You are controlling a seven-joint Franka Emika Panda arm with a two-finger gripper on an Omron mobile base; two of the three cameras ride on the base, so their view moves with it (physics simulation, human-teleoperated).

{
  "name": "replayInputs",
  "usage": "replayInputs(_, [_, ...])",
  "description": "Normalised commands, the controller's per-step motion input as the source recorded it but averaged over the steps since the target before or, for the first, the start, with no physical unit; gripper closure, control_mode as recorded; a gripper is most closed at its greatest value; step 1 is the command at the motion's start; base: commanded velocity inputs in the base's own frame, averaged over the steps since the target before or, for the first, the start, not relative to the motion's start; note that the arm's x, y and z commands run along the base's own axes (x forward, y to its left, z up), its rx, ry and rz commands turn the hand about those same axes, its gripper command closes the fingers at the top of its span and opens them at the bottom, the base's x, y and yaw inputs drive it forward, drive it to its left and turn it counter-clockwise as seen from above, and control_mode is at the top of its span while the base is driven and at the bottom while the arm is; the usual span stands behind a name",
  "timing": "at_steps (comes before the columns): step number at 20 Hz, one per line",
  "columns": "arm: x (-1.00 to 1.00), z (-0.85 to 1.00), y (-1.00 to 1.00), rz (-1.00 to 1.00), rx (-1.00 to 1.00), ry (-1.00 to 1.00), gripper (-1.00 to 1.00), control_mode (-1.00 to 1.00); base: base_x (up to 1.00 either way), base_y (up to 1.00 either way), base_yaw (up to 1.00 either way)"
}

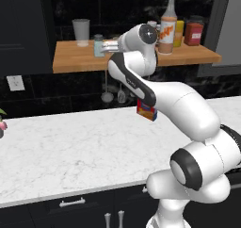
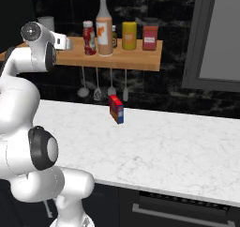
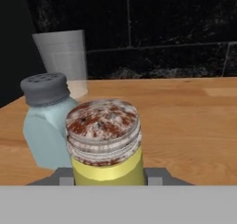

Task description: Put the shaker and condiment bottle from the counter next to their counterparts in the cabinet.

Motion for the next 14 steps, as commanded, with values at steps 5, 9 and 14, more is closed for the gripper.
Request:
replayInputs(5, [0.00, 0.00, 0.00, 0.00, -0.01, -0.05, 1.00, -1.00, 0.00, 0.00, 0.00])
replayInputs(9, [0.00, 0.00, 0.03, 0.00, 0.00, -0.02, 1.00, -1.00, 0.00, 0.00, 0.00])
replayInputs(14, [0.00, -0.12, 0.05, 0.00, 0.00, 0.00, 1.00, -1.00, 0.00, 0.00, 0.00])
